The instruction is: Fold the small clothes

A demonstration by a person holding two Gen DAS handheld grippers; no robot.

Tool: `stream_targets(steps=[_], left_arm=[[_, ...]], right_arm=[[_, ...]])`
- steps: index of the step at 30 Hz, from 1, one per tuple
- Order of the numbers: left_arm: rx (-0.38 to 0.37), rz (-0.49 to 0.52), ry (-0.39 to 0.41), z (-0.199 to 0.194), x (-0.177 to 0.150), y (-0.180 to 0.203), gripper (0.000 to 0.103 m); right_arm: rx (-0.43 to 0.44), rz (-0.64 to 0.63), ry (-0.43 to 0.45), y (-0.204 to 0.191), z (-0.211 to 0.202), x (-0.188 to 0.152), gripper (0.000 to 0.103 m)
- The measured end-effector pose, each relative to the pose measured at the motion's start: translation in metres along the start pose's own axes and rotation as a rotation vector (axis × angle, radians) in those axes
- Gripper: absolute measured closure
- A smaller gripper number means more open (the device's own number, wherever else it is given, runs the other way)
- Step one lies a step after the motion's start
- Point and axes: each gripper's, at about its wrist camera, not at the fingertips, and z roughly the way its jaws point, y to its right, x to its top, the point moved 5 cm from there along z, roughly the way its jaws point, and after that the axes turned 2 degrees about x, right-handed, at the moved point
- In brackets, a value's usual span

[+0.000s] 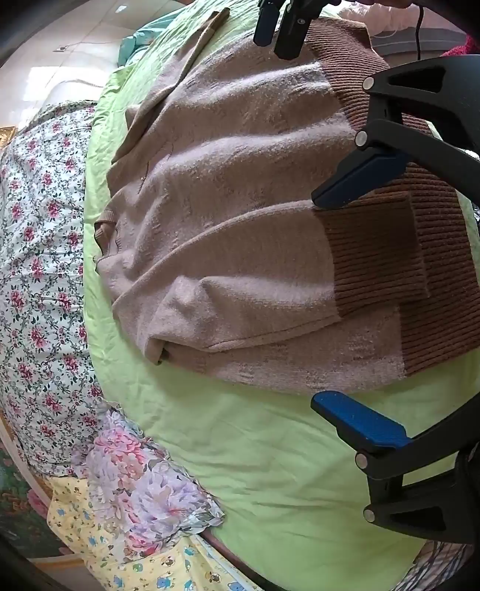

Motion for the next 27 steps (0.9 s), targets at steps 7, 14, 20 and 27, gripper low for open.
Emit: stream_targets(steps=[7, 14, 20, 27], left_arm=[[0.002, -0.001, -0.004, 0.0014, 0.0008, 0.0019, 0.003], [0.001, 0.004, 0.003, 0.0006, 0.0023, 0.0020, 0.003], [-0.002, 0.002, 0.018, -0.0010, 0.0045, 0.0025, 0.003], [-0.006, 0.002, 0.049, -0.0022, 0.0069, 0.0045, 0.003]], right_arm=[[0.003, 0.000, 0.001, -0.0040, 0.0008, -0.0016, 0.013], [0.000, -0.008, 0.010, -0.0053, 0.0024, -0.0012, 0.013], [0.003, -0.004, 0.007, -0.0061, 0.0021, -0.0009, 0.013], [0.004, -0.012, -0.001, -0.0068, 0.0015, 0.0015, 0.013]])
